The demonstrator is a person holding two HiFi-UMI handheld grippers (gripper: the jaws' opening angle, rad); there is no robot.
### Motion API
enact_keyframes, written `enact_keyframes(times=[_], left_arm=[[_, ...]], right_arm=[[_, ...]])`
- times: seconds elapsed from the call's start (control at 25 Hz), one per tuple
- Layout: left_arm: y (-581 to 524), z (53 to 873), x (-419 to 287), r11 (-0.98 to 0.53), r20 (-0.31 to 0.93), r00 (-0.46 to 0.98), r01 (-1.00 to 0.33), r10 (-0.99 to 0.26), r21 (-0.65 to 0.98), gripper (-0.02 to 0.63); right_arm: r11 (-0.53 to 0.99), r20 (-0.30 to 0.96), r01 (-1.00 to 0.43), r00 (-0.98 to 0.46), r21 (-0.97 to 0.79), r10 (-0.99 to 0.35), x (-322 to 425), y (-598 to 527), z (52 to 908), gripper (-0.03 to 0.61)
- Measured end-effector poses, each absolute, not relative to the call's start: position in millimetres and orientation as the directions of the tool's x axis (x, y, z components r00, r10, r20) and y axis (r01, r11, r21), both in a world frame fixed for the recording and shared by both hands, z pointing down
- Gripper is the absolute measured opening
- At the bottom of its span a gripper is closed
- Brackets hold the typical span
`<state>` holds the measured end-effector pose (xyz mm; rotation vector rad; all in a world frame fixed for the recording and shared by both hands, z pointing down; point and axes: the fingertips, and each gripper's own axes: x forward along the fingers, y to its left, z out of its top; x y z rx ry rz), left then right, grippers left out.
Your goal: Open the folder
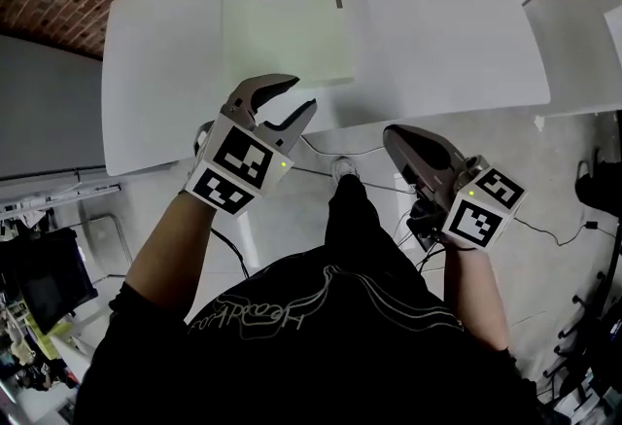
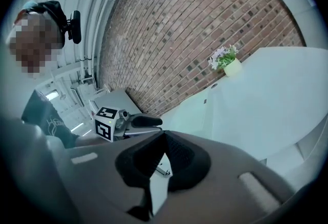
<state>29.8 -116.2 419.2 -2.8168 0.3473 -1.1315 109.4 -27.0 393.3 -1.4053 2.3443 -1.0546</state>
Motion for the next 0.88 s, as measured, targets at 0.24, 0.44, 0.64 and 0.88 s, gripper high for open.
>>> enact_keyframes(times=[0.24,0.44,0.64,0.88], left_arm=[[-133.9,463.5,35.2,-0.944,0.762,0.575,-0.062,-0.299,-0.324,0.123],[-144.0,489.7,38.7,-0.903,0.794,0.501,0.053,-0.345,-0.426,0.123],[-148.0,498.1,40.1,-0.870,0.803,0.469,0.132,-0.366,-0.474,0.123],[-154.1,494.1,40.8,-0.849,0.788,0.474,0.142,-0.393,-0.509,0.122]], right_arm=[[0.269,0.190,-0.670,-0.528,-0.692,-0.828,118.1,-36.1,414.2,0.001],[0.253,0.203,-0.670,-0.524,-0.698,-0.827,127.7,-40.2,425.8,0.001],[0.254,0.202,-0.657,-0.536,-0.710,-0.820,125.6,-43.9,430.8,0.000],[0.265,0.197,-0.642,-0.555,-0.719,-0.808,116.3,-45.1,434.2,0.000]])
